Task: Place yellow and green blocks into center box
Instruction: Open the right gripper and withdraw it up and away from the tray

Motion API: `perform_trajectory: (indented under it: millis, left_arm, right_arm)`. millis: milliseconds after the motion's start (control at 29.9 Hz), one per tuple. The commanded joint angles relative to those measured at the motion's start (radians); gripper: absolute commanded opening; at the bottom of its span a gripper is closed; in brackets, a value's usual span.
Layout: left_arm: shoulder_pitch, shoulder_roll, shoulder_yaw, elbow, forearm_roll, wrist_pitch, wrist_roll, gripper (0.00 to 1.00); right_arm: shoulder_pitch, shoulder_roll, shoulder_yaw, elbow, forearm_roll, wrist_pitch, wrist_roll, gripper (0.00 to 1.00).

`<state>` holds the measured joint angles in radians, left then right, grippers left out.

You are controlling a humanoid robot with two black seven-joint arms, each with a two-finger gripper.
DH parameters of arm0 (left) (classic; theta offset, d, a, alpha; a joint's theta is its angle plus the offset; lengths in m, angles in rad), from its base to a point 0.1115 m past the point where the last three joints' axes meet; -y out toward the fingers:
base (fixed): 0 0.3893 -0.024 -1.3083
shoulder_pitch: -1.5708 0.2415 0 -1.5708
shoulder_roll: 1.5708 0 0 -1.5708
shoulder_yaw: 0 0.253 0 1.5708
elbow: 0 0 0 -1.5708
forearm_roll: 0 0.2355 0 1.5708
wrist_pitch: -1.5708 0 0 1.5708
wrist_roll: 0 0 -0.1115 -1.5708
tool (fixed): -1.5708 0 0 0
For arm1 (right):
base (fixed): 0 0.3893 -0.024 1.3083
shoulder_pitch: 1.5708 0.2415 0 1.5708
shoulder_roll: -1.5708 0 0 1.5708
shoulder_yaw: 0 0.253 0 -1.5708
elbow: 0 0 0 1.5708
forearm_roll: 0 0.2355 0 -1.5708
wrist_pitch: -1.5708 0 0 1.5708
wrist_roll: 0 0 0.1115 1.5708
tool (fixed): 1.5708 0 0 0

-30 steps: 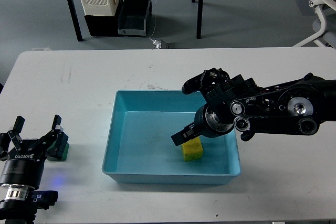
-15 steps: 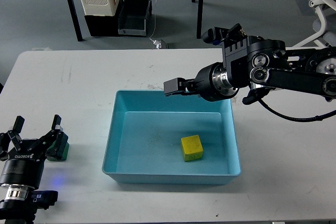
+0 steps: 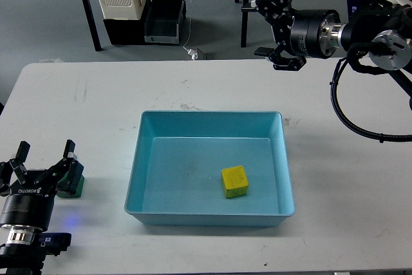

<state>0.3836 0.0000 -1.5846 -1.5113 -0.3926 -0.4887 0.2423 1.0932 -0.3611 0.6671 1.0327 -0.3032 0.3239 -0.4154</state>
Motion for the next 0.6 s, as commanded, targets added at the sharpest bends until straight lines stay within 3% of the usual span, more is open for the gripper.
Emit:
perform_trajectory:
  millis: [0,200,434,568]
  left_arm:
    - [-0.011,0.0,0.002,0.013,0.001,0.0,0.0,1.0]
    - [-0.012,0.0,0.002,0.013,0.001,0.0,0.002,1.0]
    - [-0.014,0.0,0.0,0.013,0.001,0.0,0.0,1.0]
    - [-0.026,0.0,-0.002,0.014,0.001,0.0,0.002,1.0]
  right_arm:
    - [-0.126,0.001,0.251,0.003,0.041,0.03,0.012,1.0]
    - [-0.306,0.044,0.584,0.007,0.193,0.075,0.096,1.0]
    - [-0.573,0.102,0.956,0.053,0.357,0.115,0.115,1.0]
    - [-0.751,0.119,1.062,0.157,0.401,0.107,0.176,1.0]
